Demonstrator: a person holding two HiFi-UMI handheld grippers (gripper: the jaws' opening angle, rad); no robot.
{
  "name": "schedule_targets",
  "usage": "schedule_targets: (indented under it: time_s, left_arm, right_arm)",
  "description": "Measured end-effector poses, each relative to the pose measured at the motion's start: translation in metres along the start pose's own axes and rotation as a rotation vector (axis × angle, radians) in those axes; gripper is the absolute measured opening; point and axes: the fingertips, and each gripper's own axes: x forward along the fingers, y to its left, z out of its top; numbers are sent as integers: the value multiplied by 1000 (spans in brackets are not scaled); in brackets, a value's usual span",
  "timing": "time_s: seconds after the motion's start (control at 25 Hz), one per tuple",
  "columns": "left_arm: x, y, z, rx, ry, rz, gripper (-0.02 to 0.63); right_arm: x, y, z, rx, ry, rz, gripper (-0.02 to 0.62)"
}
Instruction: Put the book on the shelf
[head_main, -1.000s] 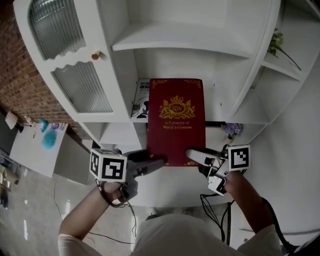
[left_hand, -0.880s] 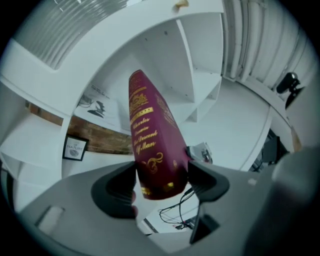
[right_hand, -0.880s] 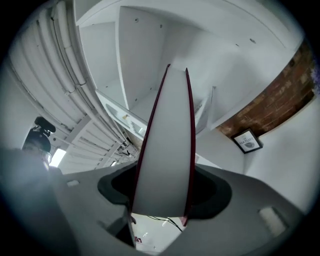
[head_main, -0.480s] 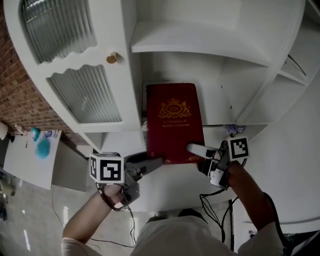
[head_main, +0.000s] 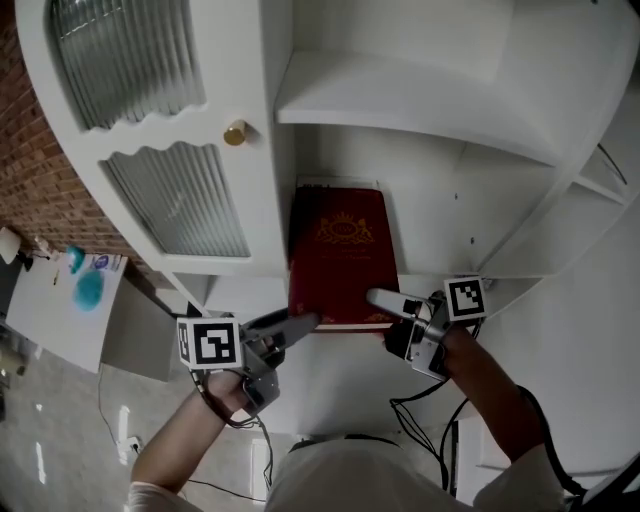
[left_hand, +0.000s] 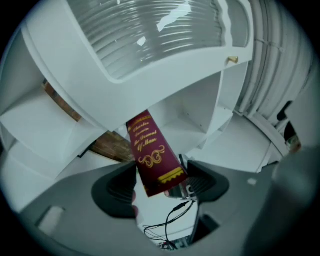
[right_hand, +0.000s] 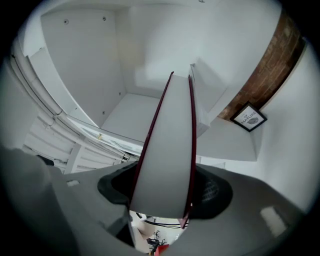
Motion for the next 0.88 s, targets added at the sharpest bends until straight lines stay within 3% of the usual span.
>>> schedule_targets:
  time_s: [0.08, 0.28, 0.4, 0.68, 0.88]
  left_arm:
    - [2, 2, 6, -3, -27, 12, 334]
    - [6, 0, 12, -2, -82, 21, 334]
    - [6, 0, 13, -11, -95, 9, 334]
    - [10, 2, 9, -30, -103, 7, 334]
    - [14, 1, 11, -25, -109, 13, 334]
  right_arm:
    - [1, -2, 4, -6, 5, 2, 285]
    - [-8, -1, 21, -150, 8, -35, 354]
    - [-21, 3, 20, -234, 25, -36, 360]
    - [-53, 21, 14, -628, -9, -82, 360]
    - [-50, 29, 0, -925, 23, -124, 374]
